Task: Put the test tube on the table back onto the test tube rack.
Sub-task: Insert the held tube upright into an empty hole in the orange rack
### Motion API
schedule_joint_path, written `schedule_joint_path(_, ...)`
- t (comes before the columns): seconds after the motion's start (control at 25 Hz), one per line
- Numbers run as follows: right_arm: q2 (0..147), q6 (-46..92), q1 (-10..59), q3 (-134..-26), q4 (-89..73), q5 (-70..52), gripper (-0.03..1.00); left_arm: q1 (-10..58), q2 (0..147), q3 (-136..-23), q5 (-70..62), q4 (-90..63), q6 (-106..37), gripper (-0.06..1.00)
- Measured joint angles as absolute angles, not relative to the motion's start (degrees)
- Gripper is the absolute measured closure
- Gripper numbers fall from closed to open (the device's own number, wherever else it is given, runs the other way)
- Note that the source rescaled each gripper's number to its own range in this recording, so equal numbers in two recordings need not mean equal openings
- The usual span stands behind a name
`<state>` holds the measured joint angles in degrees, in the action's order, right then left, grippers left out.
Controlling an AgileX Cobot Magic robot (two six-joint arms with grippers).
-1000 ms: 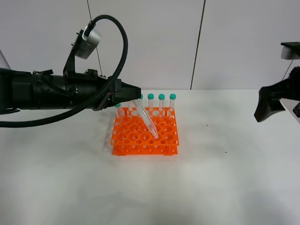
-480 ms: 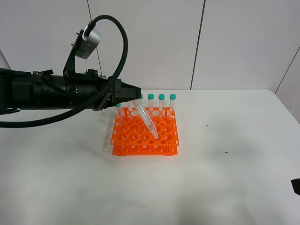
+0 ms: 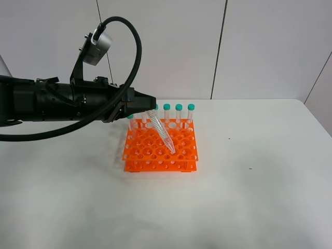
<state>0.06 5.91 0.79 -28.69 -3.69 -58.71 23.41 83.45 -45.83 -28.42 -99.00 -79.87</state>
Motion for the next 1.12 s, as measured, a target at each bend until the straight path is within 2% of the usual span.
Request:
schedule_joint_path(0.48, -0.35, 5.74, 0.79, -28.69, -3.69, -58.71, -0.03, 23.41, 82.94, -45.83, -28.46, -99.0, -79.87, 0.93)
schedule_joint_path(0.88, -0.35, 5.74, 0.79, -28.69, -3.93, -58.71, -0.03, 23.41, 72.49, -45.83, -28.52, -99.0, -77.41, 0.93)
schedule_joint_path(1.12, -0.35, 5.74, 0.79, -28.69, -3.93, -58.71, -0.03, 23.41, 68.84, -45.85, -24.46, -99.0, -80.51, 0.93)
